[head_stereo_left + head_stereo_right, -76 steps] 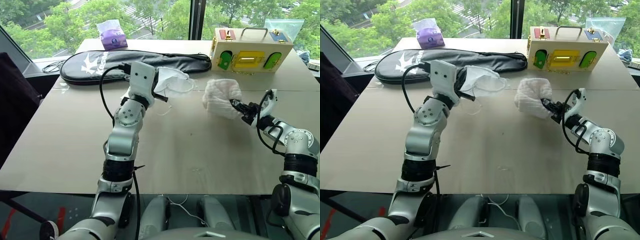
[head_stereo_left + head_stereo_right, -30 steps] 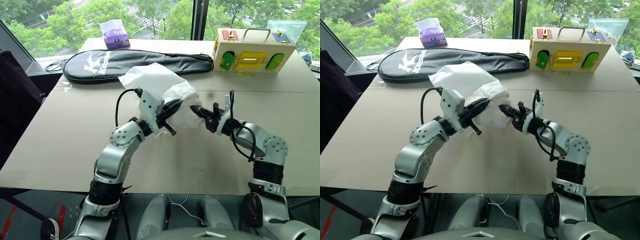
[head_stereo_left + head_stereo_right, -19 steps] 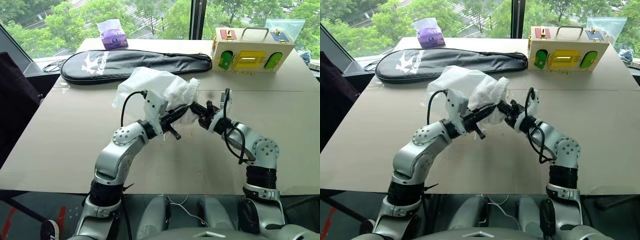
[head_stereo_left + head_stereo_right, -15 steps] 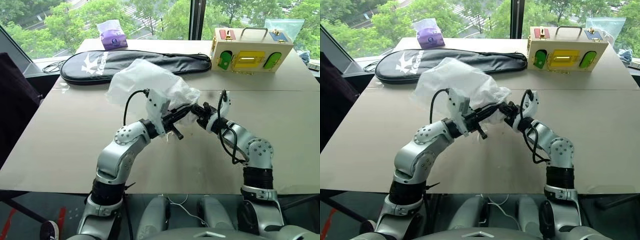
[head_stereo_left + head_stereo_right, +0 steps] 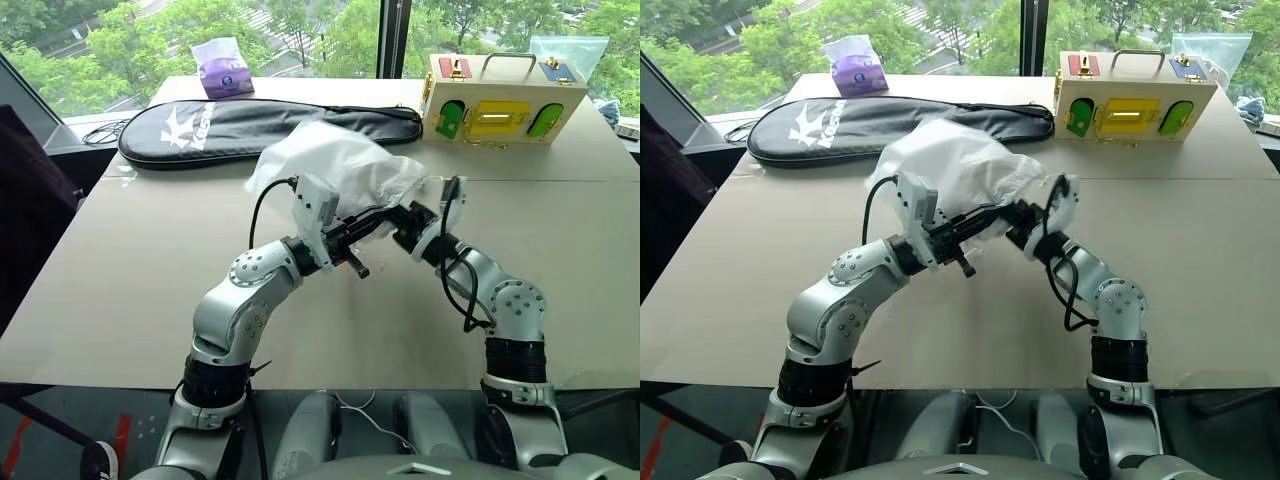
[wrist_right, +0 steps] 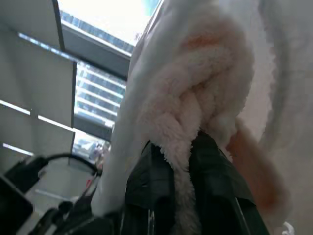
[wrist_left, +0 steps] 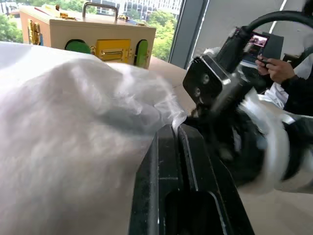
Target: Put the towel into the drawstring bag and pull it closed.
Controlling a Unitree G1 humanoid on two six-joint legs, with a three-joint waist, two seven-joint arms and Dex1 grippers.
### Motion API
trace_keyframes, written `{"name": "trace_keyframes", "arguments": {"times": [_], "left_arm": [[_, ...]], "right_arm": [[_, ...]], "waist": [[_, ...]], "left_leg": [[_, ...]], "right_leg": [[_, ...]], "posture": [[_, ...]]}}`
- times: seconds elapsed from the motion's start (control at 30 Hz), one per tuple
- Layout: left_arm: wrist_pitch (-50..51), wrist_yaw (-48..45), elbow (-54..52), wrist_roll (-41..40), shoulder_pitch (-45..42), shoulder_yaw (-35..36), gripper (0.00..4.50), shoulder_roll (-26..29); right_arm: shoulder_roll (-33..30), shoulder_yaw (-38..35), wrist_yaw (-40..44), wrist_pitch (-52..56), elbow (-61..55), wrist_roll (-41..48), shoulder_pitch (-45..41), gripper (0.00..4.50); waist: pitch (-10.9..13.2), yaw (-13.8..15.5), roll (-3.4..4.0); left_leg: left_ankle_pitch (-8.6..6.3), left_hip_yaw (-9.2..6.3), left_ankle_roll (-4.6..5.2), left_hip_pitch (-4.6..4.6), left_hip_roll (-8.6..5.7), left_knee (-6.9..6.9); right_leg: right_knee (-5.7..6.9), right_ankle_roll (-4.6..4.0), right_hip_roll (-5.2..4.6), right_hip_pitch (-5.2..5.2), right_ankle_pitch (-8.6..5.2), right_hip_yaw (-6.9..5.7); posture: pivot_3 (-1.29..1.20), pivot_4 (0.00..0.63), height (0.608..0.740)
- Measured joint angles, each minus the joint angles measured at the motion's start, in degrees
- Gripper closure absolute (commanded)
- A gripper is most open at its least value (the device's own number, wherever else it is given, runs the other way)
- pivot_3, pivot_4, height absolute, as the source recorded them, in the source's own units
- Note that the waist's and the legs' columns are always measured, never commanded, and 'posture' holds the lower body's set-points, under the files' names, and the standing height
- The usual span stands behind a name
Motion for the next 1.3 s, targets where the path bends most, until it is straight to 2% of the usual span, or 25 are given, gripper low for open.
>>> {"name": "trace_keyframes", "arguments": {"times": [0.1,0.17,0.27,0.37,0.47,0.63,0.7,0.93,1.1,1.2,1.23,1.3], "left_arm": [[0.78,0.53,0.07,-0.42,-0.40,-0.96,4.50,-1.28],[0.85,0.75,0.08,-0.71,-0.40,-0.81,4.50,-1.36],[0.92,0.81,0.08,-1.08,-0.36,-0.75,4.50,-1.31],[0.90,1.05,0.47,-1.07,-0.39,-0.46,4.50,-1.34],[0.85,1.20,0.60,-1.43,-0.45,-0.18,4.50,-1.88],[0.77,2.45,1.42,-2.21,-2.30,2.54,4.50,-2.39],[0.77,2.81,2.12,-2.49,-2.68,3.19,4.50,-2.41],[-1.24,5.43,6.37,-1.93,-5.50,6.76,4.50,-2.39],[-3.17,6.02,8.69,-0.78,-6.68,6.64,4.50,-2.76],[-3.81,6.71,9.63,-0.78,-7.25,7.08,4.50,-3.25],[-3.86,6.87,9.75,-0.80,-7.39,7.16,4.50,-3.37],[-3.93,6.97,9.76,-0.95,-7.78,7.33,4.50,-3.42]], "right_arm": [[4.53,-3.25,-3.35,-5.39,3.92,-0.99,-1.97,4.47],[3.37,-3.37,-3.26,-6.38,4.20,-3.01,-2.67,4.47],[-1.05,1.35,0.59,-4.54,2.03,-7.25,-1.38,4.47],[2.08,0.42,-0.90,-6.20,3.14,-8.43,-0.97,4.47],[2.08,-1.48,-1.48,-7.55,4.64,-9.63,-1.31,3.28],[0.28,-1.01,0.05,-7.07,3.75,-11.80,-0.11,1.02],[-0.45,-0.78,0.46,-6.63,2.93,-12.15,0.68,0.32],[-9.49,1.03,8.97,-0.81,-6.62,-9.66,5.73,0.32],[-13.15,0.74,14.56,0.51,-11.33,-6.06,7.60,0.32],[-17.50,0.35,18.79,0.42,-13.70,-5.71,9.87,0.32],[-18.97,0.79,20.33,-1.37,-13.84,-7.87,10.48,0.32],[-25.34,3.81,23.87,-8.87,-12.44,-19.03,12.19,0.32]], "waist": [[0.01,-0.01,0.01],[0.01,0.15,0.01],[0.02,0.07,0.00],[0.02,-0.13,0.01],[0.03,0.17,0.02],[0.04,0.11,0.01],[0.04,0.09,0.01],[0.06,0.18,-0.02],[0.07,0.17,-0.04],[0.11,0.31,-0.10],[0.11,0.33,-0.11],[0.13,0.41,-0.13]], "left_leg": [[0.01,-0.01,-0.01,0.02,0.04,-0.02],[0.01,-0.02,-0.01,0.02,-0.02,0.02],[0.00,0.02,0.00,0.00,-0.08,0.02],[0.01,0.02,-0.02,-0.01,0.01,-0.06],[0.01,0.00,-0.02,-0.02,0.00,-0.06],[0.01,0.06,-0.01,-0.03,-0.05,-0.06],[0.01,0.04,-0.01,-0.03,-0.02,-0.07],[0.00,0.05,-0.01,-0.04,-0.05,-0.04],[0.01,0.03,-0.01,-0.03,-0.04,-0.05],[0.00,0.04,-0.01,-0.04,-0.05,-0.04],[0.00,0.04,-0.01,-0.04,-0.06,-0.02],[0.00,0.07,-0.01,-0.04,-0.09,0.01]], "right_leg": [[0.10,-0.01,0.06,-0.04,0.01,0.01],[0.07,-0.01,0.03,0.01,0.01,0.01],[0.00,0.00,-0.02,0.01,0.00,0.05],[0.09,-0.01,0.06,-0.13,0.00,0.06],[0.08,-0.01,0.04,-0.13,0.00,0.04],[0.06,0.00,0.00,-0.13,0.00,0.10],[0.07,0.00,0.03,-0.13,0.00,0.08],[0.04,0.00,0.00,-0.12,0.00,0.08],[0.06,0.00,0.02,-0.12,0.00,0.07],[0.02,0.01,0.00,-0.10,0.00,0.08],[0.03,0.01,0.00,-0.10,0.00,0.08],[0.02,0.02,0.00,-0.09,0.00,0.08]], "posture": [[0.00,0.150,0.740],[0.00,0.150,0.740],[0.00,0.150,0.740],[0.00,0.150,0.740],[0.00,0.150,0.740],[0.00,0.150,0.740],[0.00,0.150,0.740],[0.00,0.150,0.740],[0.00,0.150,0.740],[0.00,0.150,0.740],[0.00,0.150,0.740],[0.00,0.150,0.740]]}}
